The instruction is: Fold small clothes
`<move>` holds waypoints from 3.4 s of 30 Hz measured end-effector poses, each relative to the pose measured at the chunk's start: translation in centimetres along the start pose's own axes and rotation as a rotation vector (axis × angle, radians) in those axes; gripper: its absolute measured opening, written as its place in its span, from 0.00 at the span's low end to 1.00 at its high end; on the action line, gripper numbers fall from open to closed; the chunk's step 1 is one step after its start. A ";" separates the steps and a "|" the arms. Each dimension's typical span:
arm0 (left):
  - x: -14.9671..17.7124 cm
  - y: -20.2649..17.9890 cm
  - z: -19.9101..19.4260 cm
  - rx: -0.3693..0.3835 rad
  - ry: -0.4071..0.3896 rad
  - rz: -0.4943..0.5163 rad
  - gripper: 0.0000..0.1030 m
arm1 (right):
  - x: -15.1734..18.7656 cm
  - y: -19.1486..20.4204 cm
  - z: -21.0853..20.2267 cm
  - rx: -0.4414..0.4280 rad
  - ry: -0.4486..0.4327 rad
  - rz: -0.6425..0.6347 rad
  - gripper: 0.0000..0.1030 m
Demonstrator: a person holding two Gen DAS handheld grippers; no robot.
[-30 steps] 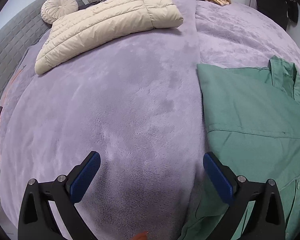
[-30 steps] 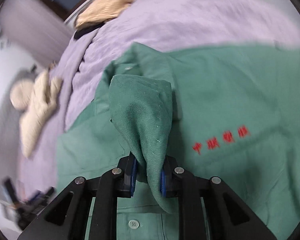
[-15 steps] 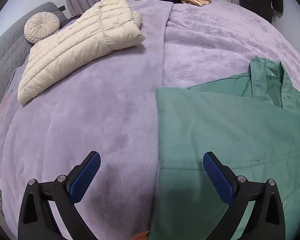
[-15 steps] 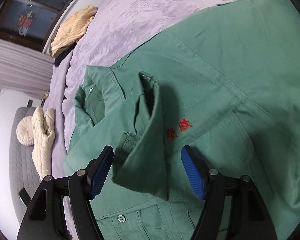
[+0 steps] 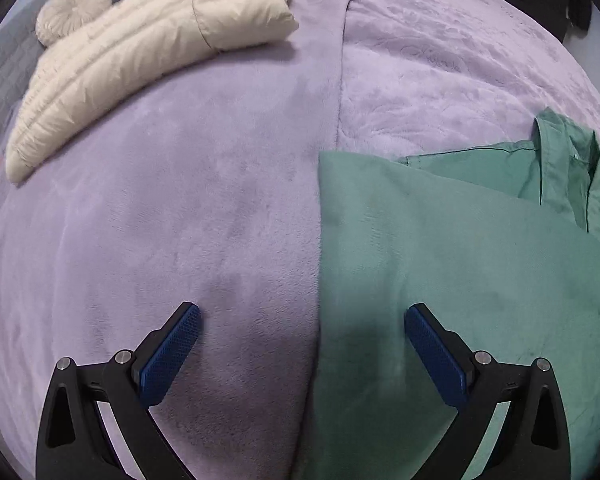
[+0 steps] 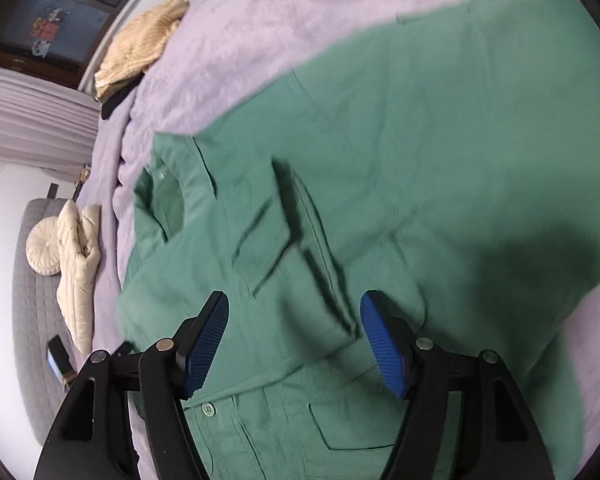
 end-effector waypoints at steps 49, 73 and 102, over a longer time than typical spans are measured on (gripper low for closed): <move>13.7 -18.9 -11.6 0.113 0.076 0.357 0.99 | 5.8 -8.7 -11.5 0.018 -0.005 0.106 0.77; 14.0 -36.2 -6.1 0.205 0.100 0.395 0.99 | -8.4 -29.0 -20.6 -0.182 -0.429 0.598 0.77; 13.2 -41.9 -7.8 0.180 -0.073 0.412 0.99 | -17.3 -27.2 -23.2 -0.472 -0.456 0.482 0.04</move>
Point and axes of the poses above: each gripper's, at about its wrist camera, not at the fingertips, and z roughly the way its jaws point, y to its left, x to its underside, the point moved 5 cm from there along z, roughly the way its jaws point, and after that the axes turned 3 degrees about -z, right-handed, at the moved point
